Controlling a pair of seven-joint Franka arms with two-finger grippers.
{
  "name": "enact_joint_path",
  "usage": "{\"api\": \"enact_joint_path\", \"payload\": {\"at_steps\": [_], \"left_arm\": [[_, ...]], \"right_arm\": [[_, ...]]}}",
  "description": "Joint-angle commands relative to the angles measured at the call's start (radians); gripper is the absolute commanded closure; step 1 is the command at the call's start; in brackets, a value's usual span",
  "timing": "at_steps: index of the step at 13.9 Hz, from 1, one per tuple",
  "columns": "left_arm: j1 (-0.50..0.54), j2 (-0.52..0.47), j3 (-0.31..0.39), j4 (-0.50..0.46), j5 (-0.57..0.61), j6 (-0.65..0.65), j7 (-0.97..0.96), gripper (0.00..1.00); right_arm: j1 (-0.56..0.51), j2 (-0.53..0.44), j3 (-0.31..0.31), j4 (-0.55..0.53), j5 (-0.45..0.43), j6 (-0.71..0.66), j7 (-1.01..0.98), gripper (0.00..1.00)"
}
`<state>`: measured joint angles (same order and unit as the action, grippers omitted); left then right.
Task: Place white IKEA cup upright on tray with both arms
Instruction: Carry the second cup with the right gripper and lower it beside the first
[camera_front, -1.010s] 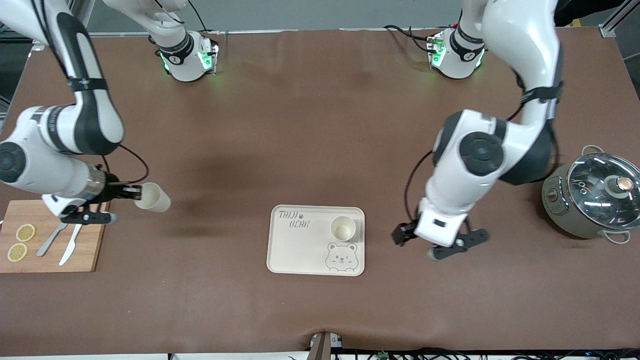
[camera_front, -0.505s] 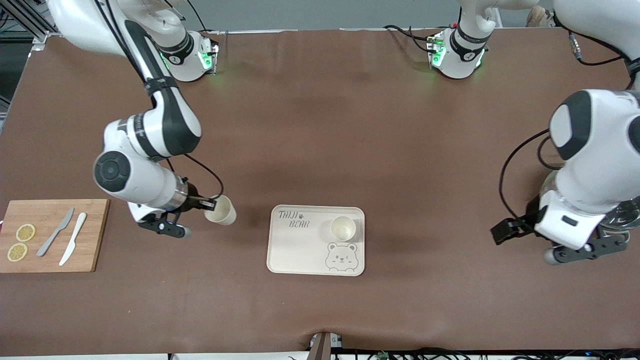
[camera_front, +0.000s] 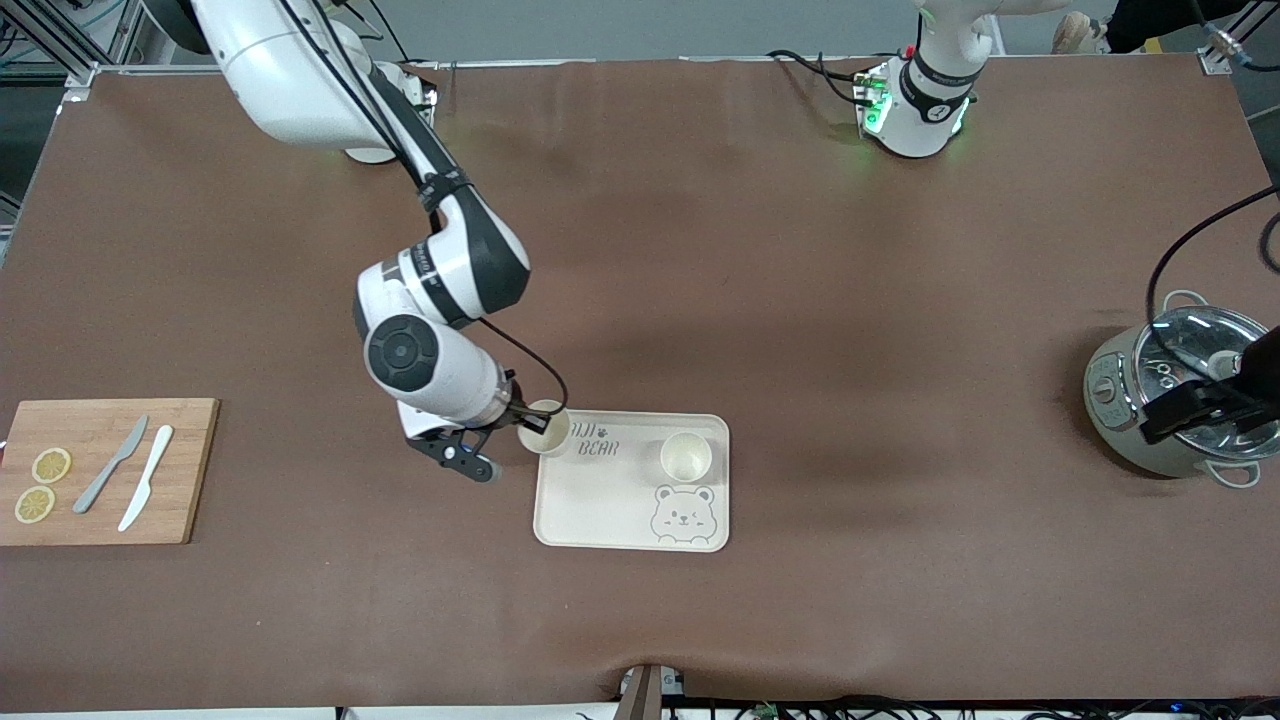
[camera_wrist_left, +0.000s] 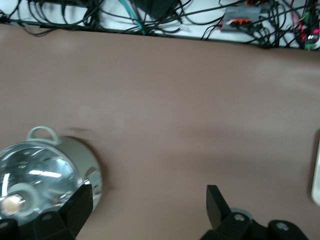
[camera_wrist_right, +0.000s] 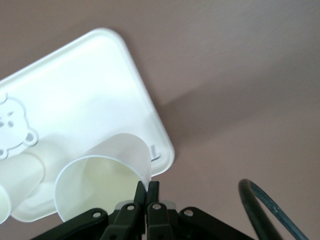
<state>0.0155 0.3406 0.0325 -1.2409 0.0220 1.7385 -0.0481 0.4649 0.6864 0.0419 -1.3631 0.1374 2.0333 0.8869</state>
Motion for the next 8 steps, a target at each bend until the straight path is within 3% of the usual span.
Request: {"api": "enact_joint_path", "payload": {"at_steps": [1, 5, 8], "left_arm": [[0.001, -0.072, -0.009, -0.029, 0.004, -0.1, 0.017, 0.0], [0.001, -0.149, -0.017, -0.042, -0.004, -0.263, 0.007, 0.0], [-0.002, -0.257, -0.049, -0.17, -0.023, -0.269, 0.007, 0.0]], "right_arm": [[0.024, 0.073, -0.011, 0.079, 0.016, -0.007, 0.018, 1.0], [0.038, 0.108, -0.011, 0.079, 0.013, 0.028, 0.015, 1.0], [0.009, 0.111, -0.014, 0.079, 0.013, 0.048, 0.007, 1.0]]}}
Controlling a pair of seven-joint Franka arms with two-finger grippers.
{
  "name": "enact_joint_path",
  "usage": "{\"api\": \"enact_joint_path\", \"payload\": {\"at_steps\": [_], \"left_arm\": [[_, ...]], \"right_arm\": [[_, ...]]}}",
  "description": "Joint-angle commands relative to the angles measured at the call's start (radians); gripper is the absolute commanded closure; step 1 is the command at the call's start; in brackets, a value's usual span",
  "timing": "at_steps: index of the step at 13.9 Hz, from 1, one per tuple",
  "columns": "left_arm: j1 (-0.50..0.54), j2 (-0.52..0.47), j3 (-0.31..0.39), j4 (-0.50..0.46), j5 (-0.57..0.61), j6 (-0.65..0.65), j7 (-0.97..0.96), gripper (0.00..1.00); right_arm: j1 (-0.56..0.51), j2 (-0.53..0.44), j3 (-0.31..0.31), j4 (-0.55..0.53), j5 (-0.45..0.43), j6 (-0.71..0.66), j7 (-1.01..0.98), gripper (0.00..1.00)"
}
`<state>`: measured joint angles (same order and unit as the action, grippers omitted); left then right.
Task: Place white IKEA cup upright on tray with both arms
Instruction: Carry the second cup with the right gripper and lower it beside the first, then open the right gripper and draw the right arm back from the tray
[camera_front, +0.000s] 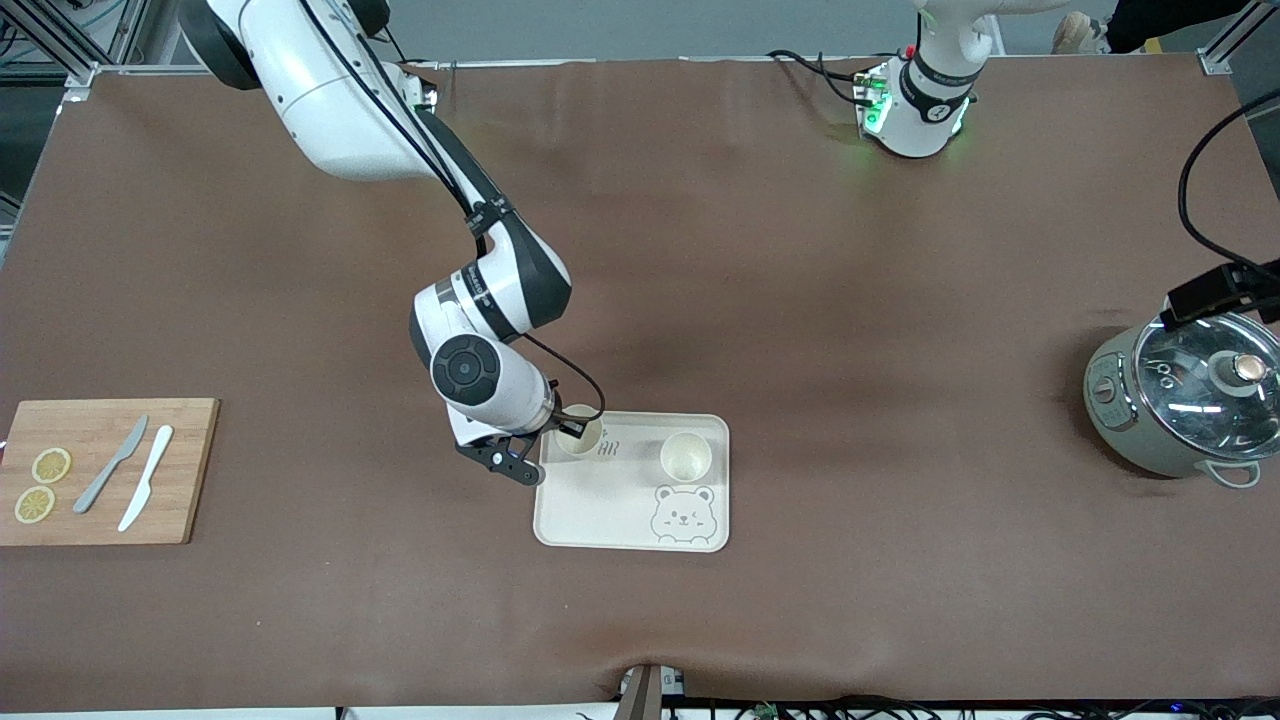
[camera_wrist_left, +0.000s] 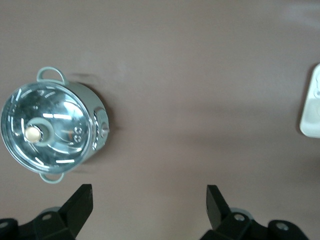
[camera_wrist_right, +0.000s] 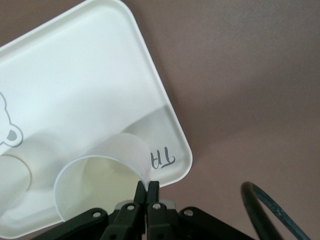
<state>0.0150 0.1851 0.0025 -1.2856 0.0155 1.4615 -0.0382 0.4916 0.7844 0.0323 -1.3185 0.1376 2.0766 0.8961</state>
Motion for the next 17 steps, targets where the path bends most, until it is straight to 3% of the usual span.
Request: {"api": "enact_joint_path", "payload": {"at_steps": [1, 5, 7, 8, 9, 13, 17], "left_arm": [[-0.001, -0.142, -0.036, -0.165, -0.022, 0.014, -0.002, 0.0], [-0.001, -0.303, -0.072, -0.378, -0.026, 0.132, 0.012, 0.0], [-0.001, -0.316, -0.072, -0.396, -0.026, 0.145, 0.023, 0.0], [-0.001, -0.311, -0.072, -0.391, -0.026, 0.145, 0.024, 0.0], [-0.001, -0.308, -0.072, -0.385, -0.026, 0.145, 0.024, 0.0], [-0.009, -0.302, -0.073, -0.377, -0.026, 0.145, 0.024, 0.0], [-0.006, -0.283, -0.079, -0.357, -0.025, 0.145, 0.024, 0.0]], "right_arm": [[-0.019, 0.016, -0.005, 0.031, 0.013, 0.017, 0.0, 1.0], [0.002, 0.042, -0.005, 0.031, 0.013, 0.022, 0.011, 1.0], [0.004, 0.053, -0.005, 0.031, 0.011, 0.026, 0.011, 1.0], [0.001, 0.053, -0.005, 0.031, 0.013, 0.042, 0.004, 0.62], [0.001, 0.05, -0.005, 0.031, 0.01, 0.04, -0.002, 0.01], [-0.01, -0.007, -0.003, 0.044, 0.01, -0.027, -0.003, 0.0], [-0.059, -0.06, -0.002, 0.208, 0.013, -0.341, -0.009, 0.0]]}}
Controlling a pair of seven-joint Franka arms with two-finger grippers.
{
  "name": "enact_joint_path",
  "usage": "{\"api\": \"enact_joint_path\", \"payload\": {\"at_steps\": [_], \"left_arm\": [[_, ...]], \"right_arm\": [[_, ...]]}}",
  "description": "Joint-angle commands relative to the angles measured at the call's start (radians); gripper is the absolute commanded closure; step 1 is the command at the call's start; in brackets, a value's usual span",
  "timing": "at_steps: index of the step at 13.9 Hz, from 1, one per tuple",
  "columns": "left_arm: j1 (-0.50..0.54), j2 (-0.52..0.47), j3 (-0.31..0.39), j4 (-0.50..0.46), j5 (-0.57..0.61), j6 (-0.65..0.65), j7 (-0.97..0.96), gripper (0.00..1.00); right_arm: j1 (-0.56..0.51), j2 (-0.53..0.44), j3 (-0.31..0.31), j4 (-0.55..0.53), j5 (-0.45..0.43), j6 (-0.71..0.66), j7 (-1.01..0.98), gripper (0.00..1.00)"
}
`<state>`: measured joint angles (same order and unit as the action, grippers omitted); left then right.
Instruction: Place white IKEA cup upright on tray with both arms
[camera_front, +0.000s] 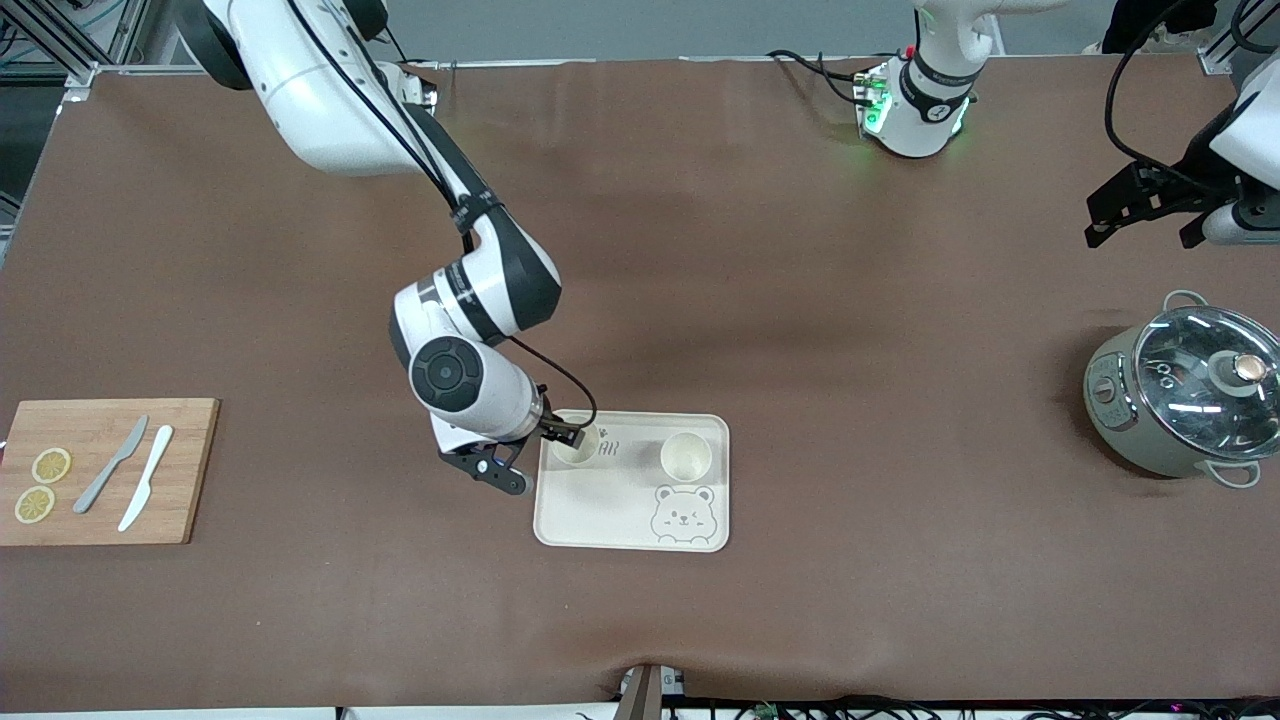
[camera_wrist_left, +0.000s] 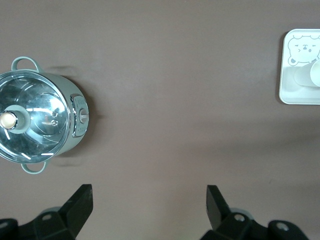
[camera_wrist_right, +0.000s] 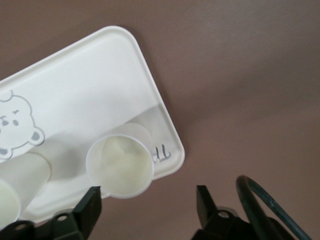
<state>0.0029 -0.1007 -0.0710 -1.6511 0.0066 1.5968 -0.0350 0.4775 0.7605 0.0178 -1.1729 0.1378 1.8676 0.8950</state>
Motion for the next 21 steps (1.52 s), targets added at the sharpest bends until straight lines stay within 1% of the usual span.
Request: {"api": "enact_joint_path", "payload": {"at_steps": [1, 2, 5, 8, 10, 12, 13, 14, 15, 16, 18, 21], "left_arm": [[0.009, 0.003, -0.006, 0.014, -0.016, 0.009, 0.021, 0.0], [0.011, 0.003, -0.004, 0.014, -0.016, 0.009, 0.021, 0.0], [0.014, 0.006, 0.002, 0.014, -0.017, 0.011, 0.029, 0.0], [0.015, 0.007, 0.002, 0.014, -0.017, 0.011, 0.027, 0.0], [0.017, 0.01, 0.004, 0.014, -0.017, 0.021, 0.029, 0.0], [0.019, 0.01, 0.005, 0.014, -0.017, 0.026, 0.029, 0.0], [0.02, 0.01, 0.005, 0.014, -0.019, 0.026, 0.029, 0.0], [0.034, 0.01, 0.005, 0.014, -0.019, 0.026, 0.027, 0.0], [0.038, 0.01, 0.005, 0.013, -0.02, 0.026, 0.029, 0.0], [0.039, 0.007, 0.005, 0.013, -0.028, 0.026, 0.029, 0.0], [0.043, 0.009, 0.004, 0.011, -0.031, 0.026, 0.029, 0.0], [0.045, 0.009, 0.005, 0.005, -0.031, 0.02, 0.029, 0.0]], "right_arm": [[-0.059, -0.079, 0.011, 0.065, 0.014, -0.184, -0.008, 0.0], [-0.08, -0.143, 0.008, 0.061, 0.017, -0.208, -0.008, 0.0], [-0.163, -0.252, 0.01, 0.023, 0.017, -0.291, -0.08, 0.0], [-0.255, -0.378, 0.01, -0.071, 0.019, -0.338, -0.268, 0.0], [-0.302, -0.446, 0.008, -0.108, 0.016, -0.375, -0.388, 0.0], [-0.349, -0.487, 0.007, -0.111, -0.003, -0.422, -0.496, 0.0], [-0.361, -0.506, 0.007, -0.111, -0.042, -0.43, -0.539, 0.0], [-0.359, -0.523, 0.008, -0.113, -0.1, -0.432, -0.607, 0.0], [-0.356, -0.546, 0.008, -0.113, -0.157, -0.442, -0.722, 0.0], [-0.361, -0.565, 0.008, -0.113, -0.187, -0.456, -0.805, 0.0], [-0.411, -0.595, 0.005, -0.113, -0.191, -0.481, -0.872, 0.0], [-0.445, -0.633, 0.001, -0.113, -0.195, -0.51, -0.953, 0.0]]}}
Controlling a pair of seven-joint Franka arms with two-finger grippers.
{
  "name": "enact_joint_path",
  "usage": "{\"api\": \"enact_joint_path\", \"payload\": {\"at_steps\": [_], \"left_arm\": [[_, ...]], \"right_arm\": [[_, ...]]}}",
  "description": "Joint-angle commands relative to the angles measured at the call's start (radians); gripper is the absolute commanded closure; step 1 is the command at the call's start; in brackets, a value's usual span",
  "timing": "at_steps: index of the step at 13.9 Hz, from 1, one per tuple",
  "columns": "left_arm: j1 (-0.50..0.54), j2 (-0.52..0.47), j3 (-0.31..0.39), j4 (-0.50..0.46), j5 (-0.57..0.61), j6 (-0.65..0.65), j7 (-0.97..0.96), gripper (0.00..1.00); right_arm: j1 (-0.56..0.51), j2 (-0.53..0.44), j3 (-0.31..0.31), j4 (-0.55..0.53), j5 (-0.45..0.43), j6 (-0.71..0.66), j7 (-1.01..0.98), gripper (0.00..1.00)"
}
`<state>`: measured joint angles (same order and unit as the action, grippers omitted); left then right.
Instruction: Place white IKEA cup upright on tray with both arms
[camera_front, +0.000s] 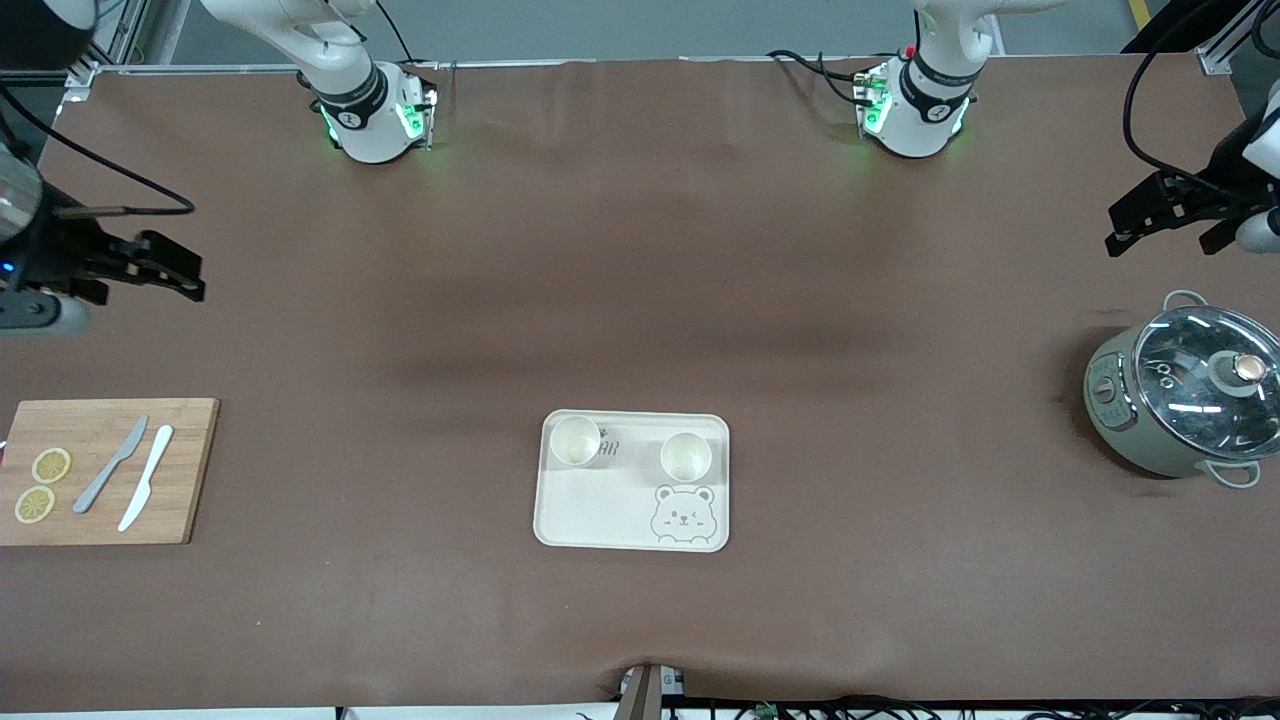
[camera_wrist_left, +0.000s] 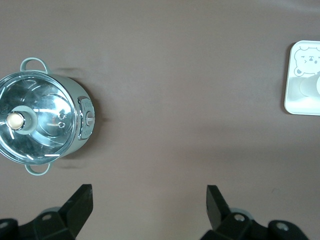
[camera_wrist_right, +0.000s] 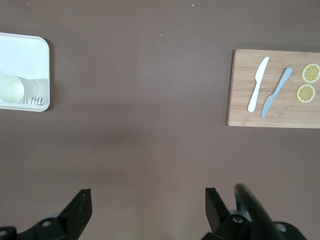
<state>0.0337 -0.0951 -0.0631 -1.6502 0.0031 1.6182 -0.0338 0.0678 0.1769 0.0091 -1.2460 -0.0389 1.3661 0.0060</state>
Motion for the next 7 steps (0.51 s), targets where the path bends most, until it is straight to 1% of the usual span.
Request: {"api": "enact_joint_path", "payload": {"at_steps": [1, 2, 4, 5, 7], "left_arm": [[0.018, 0.003, -0.003, 0.004, -0.028, -0.006, 0.028, 0.0], [0.029, 0.006, -0.003, 0.006, -0.028, -0.004, 0.028, 0.0], [0.025, 0.018, -0.006, 0.009, -0.028, -0.001, 0.026, 0.0], [0.025, 0.021, -0.006, 0.007, -0.026, -0.001, 0.026, 0.0], [0.023, 0.028, -0.006, 0.009, -0.025, 0.003, 0.026, 0.0]], "right_arm": [[-0.045, -0.069, 0.008, -0.039, -0.018, -0.015, -0.131, 0.0], [-0.052, -0.088, 0.008, -0.039, -0.018, -0.028, -0.159, 0.0], [-0.059, -0.122, 0.008, -0.044, -0.018, -0.074, -0.155, 0.0], [-0.059, -0.137, 0.008, -0.07, -0.018, -0.076, -0.15, 0.0], [-0.068, -0.193, 0.008, -0.163, -0.013, -0.047, -0.149, 0.0]]}}
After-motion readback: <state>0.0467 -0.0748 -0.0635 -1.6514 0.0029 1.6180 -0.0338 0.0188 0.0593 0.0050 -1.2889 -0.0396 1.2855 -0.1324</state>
